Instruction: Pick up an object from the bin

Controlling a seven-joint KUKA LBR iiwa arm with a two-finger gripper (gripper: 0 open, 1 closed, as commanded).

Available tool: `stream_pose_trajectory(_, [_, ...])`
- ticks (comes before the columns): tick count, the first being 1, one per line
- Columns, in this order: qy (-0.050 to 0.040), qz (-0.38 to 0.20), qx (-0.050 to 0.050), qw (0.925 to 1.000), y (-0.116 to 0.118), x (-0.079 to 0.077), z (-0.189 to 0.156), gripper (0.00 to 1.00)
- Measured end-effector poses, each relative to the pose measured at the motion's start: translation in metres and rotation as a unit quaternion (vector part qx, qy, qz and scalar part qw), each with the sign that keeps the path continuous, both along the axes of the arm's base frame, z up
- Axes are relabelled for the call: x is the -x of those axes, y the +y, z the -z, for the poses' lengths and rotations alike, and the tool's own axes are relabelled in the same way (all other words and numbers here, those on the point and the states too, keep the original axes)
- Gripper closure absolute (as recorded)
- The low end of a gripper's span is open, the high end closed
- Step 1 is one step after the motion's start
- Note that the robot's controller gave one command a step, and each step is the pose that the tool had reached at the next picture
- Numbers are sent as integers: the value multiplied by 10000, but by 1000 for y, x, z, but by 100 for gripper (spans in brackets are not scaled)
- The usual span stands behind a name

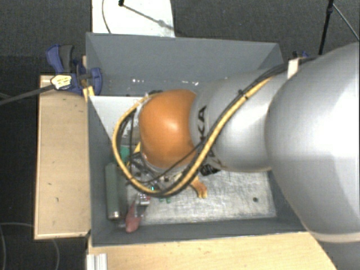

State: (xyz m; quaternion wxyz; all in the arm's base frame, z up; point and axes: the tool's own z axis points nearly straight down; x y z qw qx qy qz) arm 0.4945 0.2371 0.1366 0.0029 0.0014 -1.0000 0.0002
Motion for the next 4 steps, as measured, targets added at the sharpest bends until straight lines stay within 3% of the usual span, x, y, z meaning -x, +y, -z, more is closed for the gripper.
stream_pose_trajectory(1, [-36,24,-10,10000,-1,-2,-4,0])
stream_pose_trajectory(2, [-88,-301,-27,9995,9,3,36,0])
stream_pose_trajectory(3, [-122,-826,-11,9965,8,1,43,0])
stream_pose_trajectory(4, [-119,-467,9,9988,10,1,47,0])
